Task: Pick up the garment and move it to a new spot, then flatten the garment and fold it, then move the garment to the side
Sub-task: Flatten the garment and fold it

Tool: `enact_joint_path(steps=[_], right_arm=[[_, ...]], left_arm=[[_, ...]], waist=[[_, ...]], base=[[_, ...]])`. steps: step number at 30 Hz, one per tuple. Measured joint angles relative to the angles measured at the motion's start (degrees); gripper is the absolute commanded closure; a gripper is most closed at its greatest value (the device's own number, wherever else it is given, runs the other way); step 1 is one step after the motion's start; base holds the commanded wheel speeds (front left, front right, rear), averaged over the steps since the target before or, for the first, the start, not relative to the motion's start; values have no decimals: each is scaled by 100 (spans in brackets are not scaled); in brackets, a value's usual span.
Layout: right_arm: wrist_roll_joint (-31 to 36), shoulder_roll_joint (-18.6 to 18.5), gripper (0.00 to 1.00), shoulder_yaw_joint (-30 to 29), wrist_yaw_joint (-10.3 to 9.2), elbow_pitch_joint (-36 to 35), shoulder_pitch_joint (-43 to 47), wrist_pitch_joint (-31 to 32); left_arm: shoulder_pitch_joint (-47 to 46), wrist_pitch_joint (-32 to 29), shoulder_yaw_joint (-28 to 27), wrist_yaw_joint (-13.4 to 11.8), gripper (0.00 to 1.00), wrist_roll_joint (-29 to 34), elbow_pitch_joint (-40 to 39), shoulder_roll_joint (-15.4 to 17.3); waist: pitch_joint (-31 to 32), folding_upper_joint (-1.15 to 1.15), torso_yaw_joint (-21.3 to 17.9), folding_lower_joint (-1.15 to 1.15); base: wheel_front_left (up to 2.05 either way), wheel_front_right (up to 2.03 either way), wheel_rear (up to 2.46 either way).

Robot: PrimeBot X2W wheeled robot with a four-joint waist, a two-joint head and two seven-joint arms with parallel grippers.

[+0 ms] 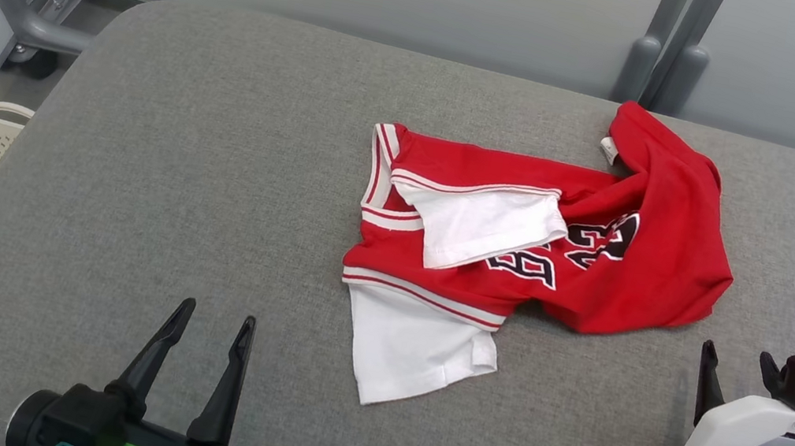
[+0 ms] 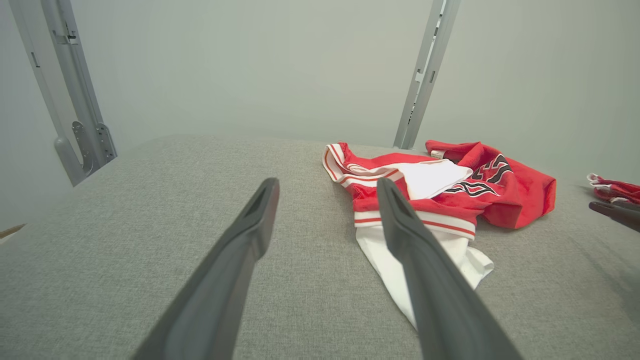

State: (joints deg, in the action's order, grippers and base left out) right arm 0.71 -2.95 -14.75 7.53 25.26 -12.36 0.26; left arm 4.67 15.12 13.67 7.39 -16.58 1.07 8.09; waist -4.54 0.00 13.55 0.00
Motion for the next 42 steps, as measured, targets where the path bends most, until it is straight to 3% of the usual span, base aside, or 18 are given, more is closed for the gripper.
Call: enact_joint_path(steps=[21, 32, 36, 38, 41, 42], right_arm=[[-103, 14, 0, 16, 0, 1137, -730, -491], [269, 15, 0, -312, 0, 1700, -1124, -693], [357, 16, 21, -435, 0, 1807, -1193, -753], [388, 15, 53, -474, 0, 1870, -1233, -789], [408, 15, 59, -509, 0, 1926, -1272, -827], [475, 15, 89, -531, 0, 2100, -1397, -900]], left_arm=[[-143, 0, 44, 0, 0, 0, -4, 24], [-241, 0, 49, 0, 0, -2, 15, -9], [-243, 0, 37, 0, 0, -11, 25, -20], [-244, 0, 36, 0, 0, -29, 34, -25], [-247, 0, 46, 0, 0, -32, 42, -31], [-283, 0, 79, 0, 0, -34, 51, -29]], waist=[[-426, 0, 224, 0], [-585, 0, 250, 0], [-590, 0, 232, 0], [-590, 0, 213, 0], [-586, 0, 199, 0], [-581, 0, 190, 0]], base=[[0, 0, 0], [0, 0, 0], [0, 0, 0], [0, 0, 0], [0, 0, 0], [0, 0, 0]])
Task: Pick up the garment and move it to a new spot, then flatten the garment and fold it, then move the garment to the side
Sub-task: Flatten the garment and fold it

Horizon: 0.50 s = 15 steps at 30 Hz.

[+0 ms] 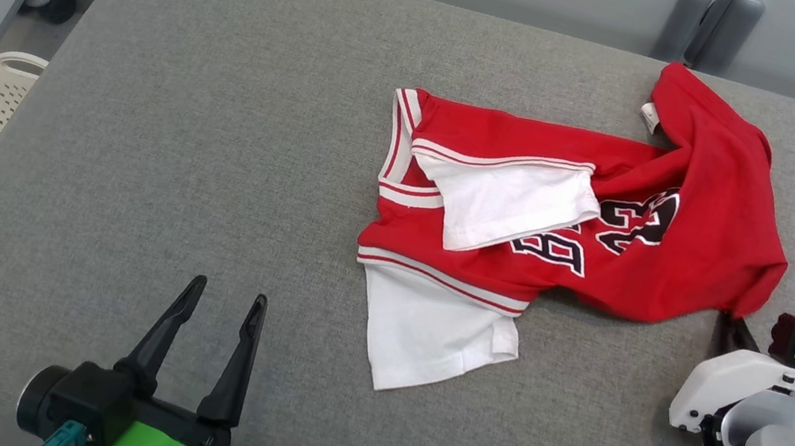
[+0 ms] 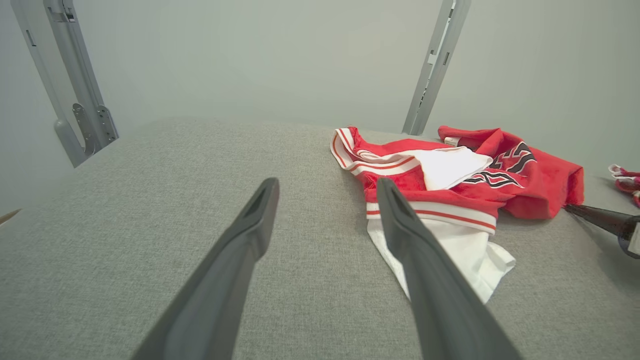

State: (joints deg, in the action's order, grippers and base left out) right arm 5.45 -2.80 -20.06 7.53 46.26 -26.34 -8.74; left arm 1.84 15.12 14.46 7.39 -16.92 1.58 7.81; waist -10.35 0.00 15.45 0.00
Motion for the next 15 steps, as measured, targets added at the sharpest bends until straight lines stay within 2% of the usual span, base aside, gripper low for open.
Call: enact_joint_path(steps=[2, 9, 15], right_arm=[[63, 3, 100, -56, 0, 88, -40, -45], [357, 5, 100, -345, 0, 32, -44, -170], [1089, 2, 100, -522, 0, -762, 21, 69]], left_arm=[[-15, 0, 4, 0, 0, -8, 11, 2], [-3, 0, -41, 0, 0, -9, 35, 2], [63, 0, -83, 0, 0, -10, 35, -12]], waist=[[22, 0, 5, 0], [151, 0, -8, 0], [318, 0, -82, 0]], base=[[0, 0, 0], [0, 0, 0], [0, 0, 0]])
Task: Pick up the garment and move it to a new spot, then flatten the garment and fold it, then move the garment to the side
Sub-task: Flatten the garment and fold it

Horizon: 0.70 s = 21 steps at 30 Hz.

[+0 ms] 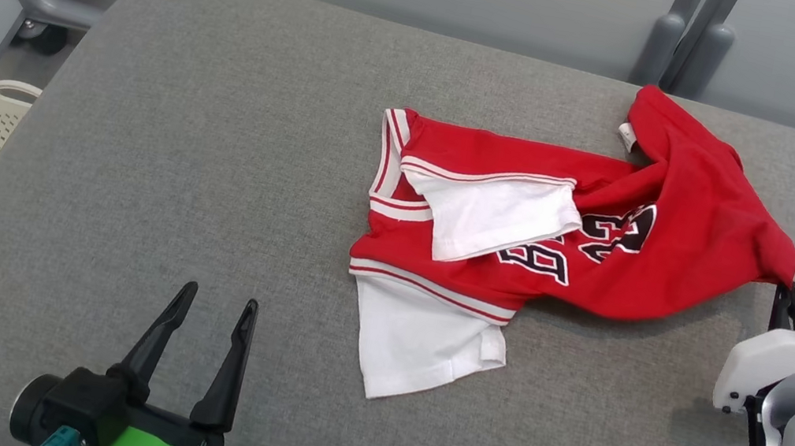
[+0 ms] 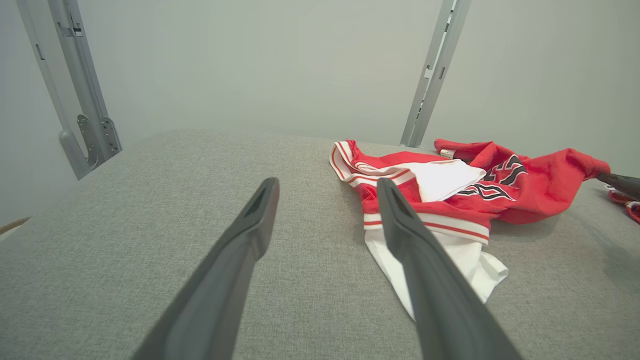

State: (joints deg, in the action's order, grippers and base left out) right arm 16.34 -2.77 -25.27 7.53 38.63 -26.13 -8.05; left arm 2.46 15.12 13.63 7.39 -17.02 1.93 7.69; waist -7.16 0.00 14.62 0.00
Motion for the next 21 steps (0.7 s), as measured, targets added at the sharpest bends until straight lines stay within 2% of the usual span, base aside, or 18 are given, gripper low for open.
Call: enact_joint_path(steps=[4, 7, 13, 17, 21], right_arm=[[359, -67, 100, 252, 0, -759, 133, 556], [300, -192, 100, 559, 0, -1438, 427, 1171], [-382, -509, 100, 1244, 1, -3287, 1372, 2654], [-828, -639, 100, 1306, 0, -4535, 2093, 3567], [-1228, -639, 100, 1287, 0, -5404, 2773, 4475]], left_arm=[[58, 0, -2, 0, 0, -3, 8, -14], [124, 0, -11, 0, 0, -3, 18, -22], [293, 0, -71, 0, 0, -2, -10, -25], [335, 0, -55, 0, 0, 0, -9, -23], [336, 0, -30, 0, 0, 0, -12, -16]], waist=[[132, 0, -46, 0], [246, 0, -73, 0], [423, 0, -164, 0], [500, 0, -215, 0], [534, 0, -208, 0]], base=[[0, 0, 0], [0, 0, 0], [0, 0, 0], [0, 0, 0], [0, 0, 0]])
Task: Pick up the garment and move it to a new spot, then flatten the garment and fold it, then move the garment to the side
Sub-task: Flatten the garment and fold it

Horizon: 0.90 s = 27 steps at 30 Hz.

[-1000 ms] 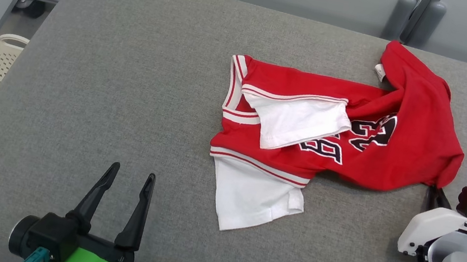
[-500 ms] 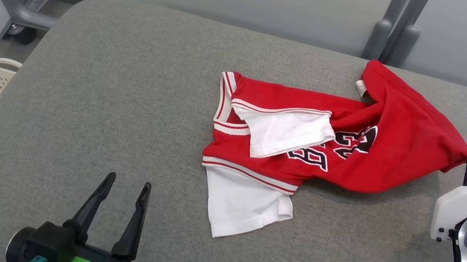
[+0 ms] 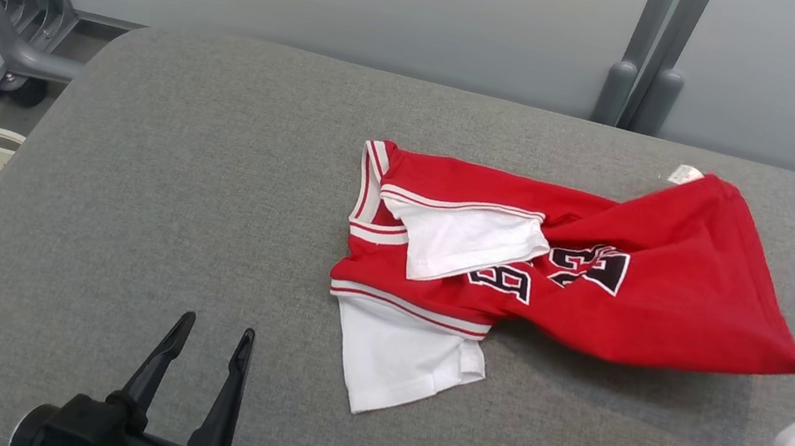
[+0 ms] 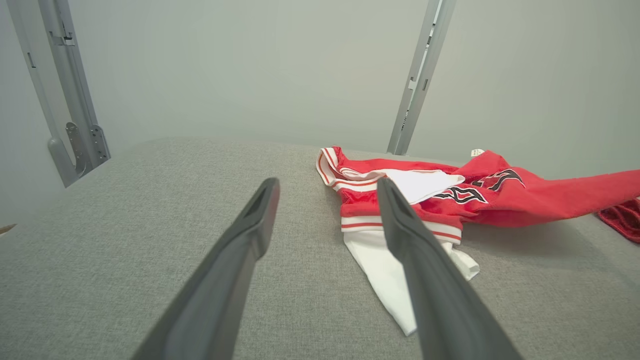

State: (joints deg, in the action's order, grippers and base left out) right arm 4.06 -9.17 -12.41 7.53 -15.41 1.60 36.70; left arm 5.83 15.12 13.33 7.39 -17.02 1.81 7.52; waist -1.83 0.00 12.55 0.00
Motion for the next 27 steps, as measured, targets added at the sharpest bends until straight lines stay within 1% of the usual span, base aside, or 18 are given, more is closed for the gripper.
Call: enact_joint_path(steps=[2, 4, 6, 8, 10, 13, 16, 18, 22, 27], right_arm=[[-159, 7, 100, -43, 0, -327, 240, 313], [-335, -5, 100, -119, 0, -560, 297, 417], [-452, -142, 100, -143, 0, -556, 188, 461], [-590, -379, 100, -59, 0, -318, -88, 516], [-766, -610, 100, 66, 0, 101, -470, 554], [-1088, -921, 100, 359, 0, 956, -1112, 606], [-1235, -1238, 100, 684, -1, 1798, -1800, 546], [-1348, -1346, 100, 920, -3, 2291, -2284, 481], [-1346, -1510, 100, 1339, -2, 3205, -3045, 312], [-1290, -1572, 100, 1546, -2, 4142, -3603, -26]], left_arm=[[1, 0, 19, 0, 0, -1, -2, 0], [4, 0, 9, 0, 0, -4, -10, 0], [9, 0, 15, 0, 0, -4, -12, 7], [9, 0, 27, 0, 0, -4, -23, 15], [7, 0, 43, 0, 0, -4, -37, 19], [-42, 0, 115, 0, 0, -5, -52, 24], [-175, 0, 200, 0, 0, -7, -56, 36], [-236, 0, 230, 0, 0, -10, -53, 34], [-414, 0, 333, 0, 0, -40, -30, 22], [-543, 0, 437, 0, 0, -57, 4, -14]], waist=[[3, 0, 15, 0], [-10, 0, 16, 0], [-36, 0, 8, 0], [-71, 0, 4, 0], [-119, 0, 3, 0], [-216, 0, 23, 0], [-323, 0, 92, 0], [-409, 0, 153, 0], [-610, 0, 316, 0], [-821, 0, 603, 0]], base=[[0, 0, 0], [0, 0, 0], [0, 0, 0], [0, 0, 0], [0, 0, 0], [0, 0, 0], [0, 0, 0], [0, 0, 0], [0, 0, 0], [0, 0, 0]])
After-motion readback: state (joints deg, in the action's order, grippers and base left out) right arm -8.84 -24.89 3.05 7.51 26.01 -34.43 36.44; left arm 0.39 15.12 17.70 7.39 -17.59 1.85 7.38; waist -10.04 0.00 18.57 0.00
